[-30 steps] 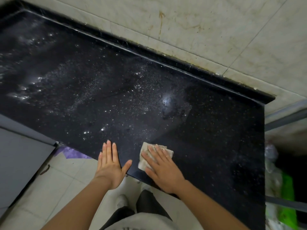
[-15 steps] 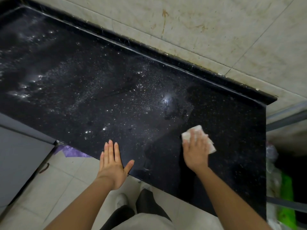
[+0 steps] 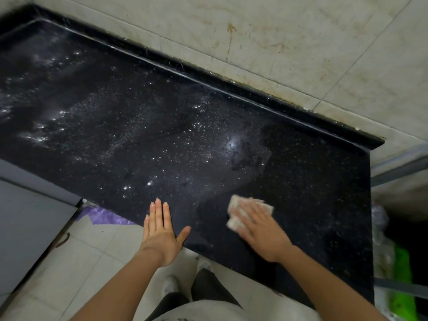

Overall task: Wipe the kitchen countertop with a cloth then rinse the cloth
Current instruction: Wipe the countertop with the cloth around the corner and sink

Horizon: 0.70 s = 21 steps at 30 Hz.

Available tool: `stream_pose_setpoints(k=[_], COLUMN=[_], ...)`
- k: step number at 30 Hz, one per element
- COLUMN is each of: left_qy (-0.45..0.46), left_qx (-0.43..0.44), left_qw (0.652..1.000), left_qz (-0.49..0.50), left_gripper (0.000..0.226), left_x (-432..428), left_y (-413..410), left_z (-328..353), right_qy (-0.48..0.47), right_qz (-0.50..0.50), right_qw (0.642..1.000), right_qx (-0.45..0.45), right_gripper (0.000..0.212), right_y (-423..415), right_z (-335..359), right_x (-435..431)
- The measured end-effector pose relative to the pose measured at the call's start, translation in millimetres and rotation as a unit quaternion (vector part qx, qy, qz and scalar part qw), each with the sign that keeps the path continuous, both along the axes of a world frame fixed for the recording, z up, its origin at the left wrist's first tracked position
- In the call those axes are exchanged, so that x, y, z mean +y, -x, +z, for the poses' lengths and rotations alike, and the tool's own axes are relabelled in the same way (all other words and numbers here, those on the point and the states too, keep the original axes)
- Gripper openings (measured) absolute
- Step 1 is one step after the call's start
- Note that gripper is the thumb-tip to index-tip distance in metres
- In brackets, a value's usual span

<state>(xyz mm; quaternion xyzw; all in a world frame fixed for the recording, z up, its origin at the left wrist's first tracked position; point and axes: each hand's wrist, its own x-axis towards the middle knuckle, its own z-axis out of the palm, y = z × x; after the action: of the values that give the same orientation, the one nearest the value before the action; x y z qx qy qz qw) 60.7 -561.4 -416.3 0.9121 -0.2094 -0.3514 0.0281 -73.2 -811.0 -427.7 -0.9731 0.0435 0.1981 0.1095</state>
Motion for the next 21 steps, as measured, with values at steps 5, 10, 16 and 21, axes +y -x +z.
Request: stream_pose_setpoints(k=[5, 10, 16, 21], left_qy=[0.002, 0.004, 0.005, 0.006], left_qx=[-0.001, -0.001, 0.003, 0.000], left_qw=[1.000, 1.000, 1.000, 1.000], left_qz=[0.004, 0.013, 0.012, 0.013], left_gripper=[0.084, 0.084, 0.085, 0.086], left_x=[-2, -2, -1, -2], left_y=[0, 1, 0, 1], left_z=[1, -2, -2, 0], right_qy=[0.039, -0.013, -0.025, -0.042], right_qz=[-0.270, -0.420, -0.178, 0.033], right_qw=[0.962, 0.907, 0.983, 0.998], right_qx=[0.004, -0.030, -0.038, -0.040], right_gripper=[0.078, 0.057, 0.060, 0.062], right_y=[-14, -71, -103, -82], right_z=[-14, -5, -11, -9], right_x=[-70, -37, 44, 46])
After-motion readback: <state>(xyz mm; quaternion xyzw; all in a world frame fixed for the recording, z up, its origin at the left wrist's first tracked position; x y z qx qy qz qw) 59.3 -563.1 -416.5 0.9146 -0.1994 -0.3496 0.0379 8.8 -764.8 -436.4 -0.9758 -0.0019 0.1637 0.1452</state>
